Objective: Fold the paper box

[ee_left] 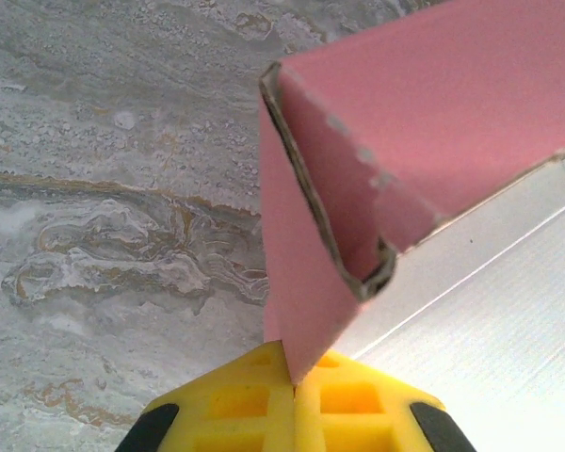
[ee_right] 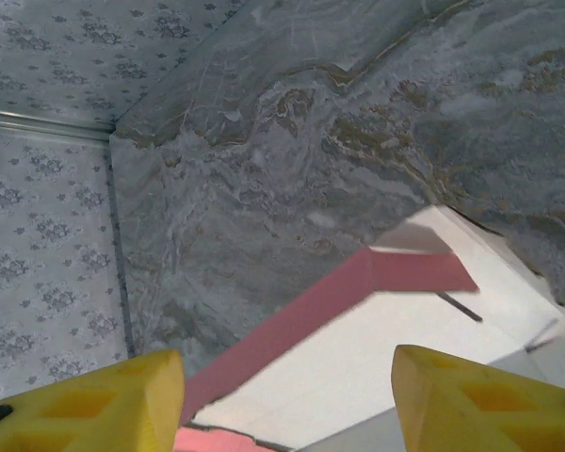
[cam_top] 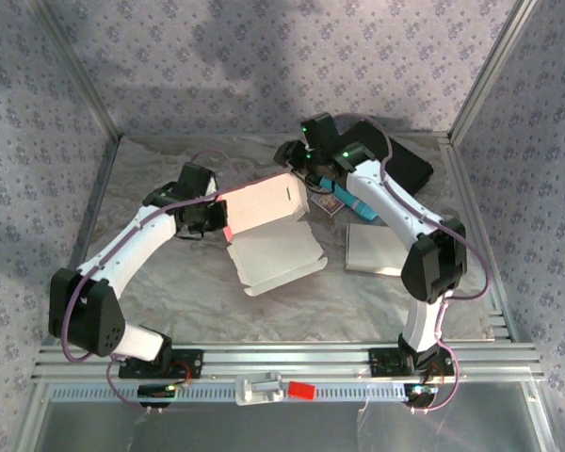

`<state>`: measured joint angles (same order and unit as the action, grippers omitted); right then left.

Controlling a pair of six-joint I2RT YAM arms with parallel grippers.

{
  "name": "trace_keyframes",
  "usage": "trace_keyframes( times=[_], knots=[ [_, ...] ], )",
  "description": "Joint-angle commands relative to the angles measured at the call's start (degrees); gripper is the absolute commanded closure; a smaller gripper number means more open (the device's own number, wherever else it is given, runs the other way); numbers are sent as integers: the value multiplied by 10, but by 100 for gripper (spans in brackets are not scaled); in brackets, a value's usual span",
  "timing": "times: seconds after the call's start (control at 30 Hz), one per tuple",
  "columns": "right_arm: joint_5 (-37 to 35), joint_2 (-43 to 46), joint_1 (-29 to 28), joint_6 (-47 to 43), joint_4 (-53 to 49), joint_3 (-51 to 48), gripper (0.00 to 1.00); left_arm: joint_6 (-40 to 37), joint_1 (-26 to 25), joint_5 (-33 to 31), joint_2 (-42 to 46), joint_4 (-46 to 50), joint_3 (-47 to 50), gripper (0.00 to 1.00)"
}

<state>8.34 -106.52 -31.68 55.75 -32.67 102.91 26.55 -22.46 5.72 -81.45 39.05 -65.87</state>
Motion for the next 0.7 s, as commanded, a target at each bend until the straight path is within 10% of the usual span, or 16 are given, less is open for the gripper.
trace_keyframes(
  times=[0.0,0.67],
  knots=[
    [-15,-33,4,-37,-43,48,39,-11,2,15,4,12,-27,100],
    [124,0,29,-128,-59,49,41,-74,24,87,-12,-21,-44,100]
  ],
)
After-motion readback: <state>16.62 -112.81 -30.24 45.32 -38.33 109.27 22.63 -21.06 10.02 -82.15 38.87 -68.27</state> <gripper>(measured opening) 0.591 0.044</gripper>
